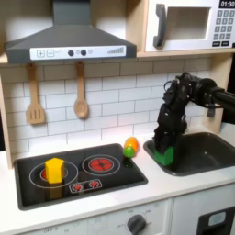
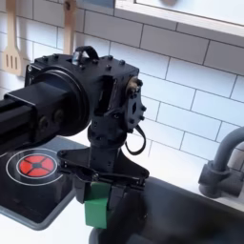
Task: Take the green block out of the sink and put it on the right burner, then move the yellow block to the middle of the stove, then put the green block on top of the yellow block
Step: 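Take the green block out of the sink and put it on the right burner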
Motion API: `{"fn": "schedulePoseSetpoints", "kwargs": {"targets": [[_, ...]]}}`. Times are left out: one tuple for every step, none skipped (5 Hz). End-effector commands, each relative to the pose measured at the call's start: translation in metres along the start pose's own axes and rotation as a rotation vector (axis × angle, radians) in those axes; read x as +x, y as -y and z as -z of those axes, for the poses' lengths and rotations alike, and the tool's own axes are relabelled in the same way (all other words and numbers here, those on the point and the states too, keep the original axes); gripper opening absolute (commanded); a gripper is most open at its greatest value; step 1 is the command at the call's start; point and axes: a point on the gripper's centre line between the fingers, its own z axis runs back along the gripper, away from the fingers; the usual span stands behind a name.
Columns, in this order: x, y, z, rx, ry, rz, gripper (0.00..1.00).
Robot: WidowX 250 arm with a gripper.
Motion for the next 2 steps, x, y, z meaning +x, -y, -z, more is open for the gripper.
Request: {"fn": "schedulePoseSetpoints", "kwargs": {"targets": [[0.015,-0.022,0.013,0.036,-0.016,-0.076,0.0],[0.025,-0.033,0.022,0.041,-0.042,-0.119,0.0]]}}
